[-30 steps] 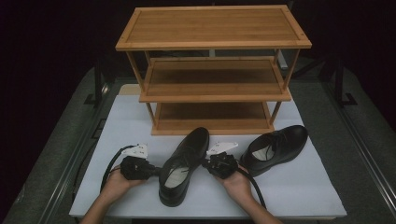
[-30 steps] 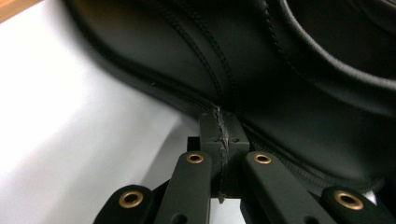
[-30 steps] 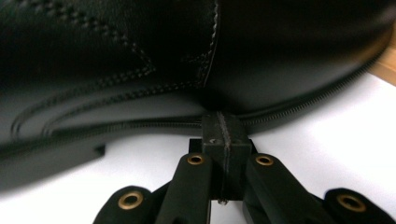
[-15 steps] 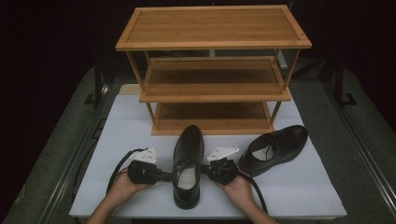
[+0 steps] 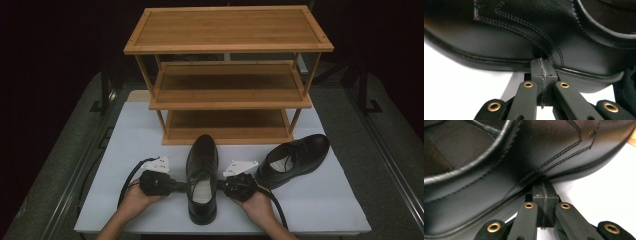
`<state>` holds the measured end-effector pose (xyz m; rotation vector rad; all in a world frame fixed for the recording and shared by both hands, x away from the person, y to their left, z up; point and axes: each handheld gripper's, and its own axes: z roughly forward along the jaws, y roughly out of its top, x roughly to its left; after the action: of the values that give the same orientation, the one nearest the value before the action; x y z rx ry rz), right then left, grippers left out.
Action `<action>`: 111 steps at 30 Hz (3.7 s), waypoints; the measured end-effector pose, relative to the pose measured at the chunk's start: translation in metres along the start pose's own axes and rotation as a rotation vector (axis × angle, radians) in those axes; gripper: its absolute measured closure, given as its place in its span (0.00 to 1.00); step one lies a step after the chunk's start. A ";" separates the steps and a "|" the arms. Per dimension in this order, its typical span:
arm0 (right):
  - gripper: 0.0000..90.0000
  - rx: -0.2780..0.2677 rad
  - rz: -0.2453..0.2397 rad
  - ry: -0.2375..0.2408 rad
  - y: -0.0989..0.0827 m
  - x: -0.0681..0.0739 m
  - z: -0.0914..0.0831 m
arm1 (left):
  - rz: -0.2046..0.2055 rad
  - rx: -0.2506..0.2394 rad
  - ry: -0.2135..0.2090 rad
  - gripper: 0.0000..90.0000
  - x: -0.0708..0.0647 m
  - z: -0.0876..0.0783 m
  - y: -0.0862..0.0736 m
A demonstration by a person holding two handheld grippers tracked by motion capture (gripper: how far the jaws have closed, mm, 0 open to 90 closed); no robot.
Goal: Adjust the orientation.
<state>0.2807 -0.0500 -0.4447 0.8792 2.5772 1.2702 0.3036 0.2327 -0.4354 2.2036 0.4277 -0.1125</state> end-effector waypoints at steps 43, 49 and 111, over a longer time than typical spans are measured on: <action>0.90 -0.045 0.021 -0.065 -0.012 -0.008 -0.051 | -0.050 0.039 0.296 0.41 -0.007 -0.039 -0.007; 0.89 -0.053 0.032 -0.053 -0.013 -0.011 -0.067 | -0.095 0.068 0.400 0.18 -0.008 -0.051 -0.027; 1.00 -0.136 0.365 -0.428 -0.045 -0.237 -0.188 | -0.165 0.066 0.535 0.00 0.002 -0.065 -0.075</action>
<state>0.3869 -0.3318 -0.3907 1.4560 2.0382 1.1588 0.2754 0.3265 -0.4509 2.2444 0.9109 0.3885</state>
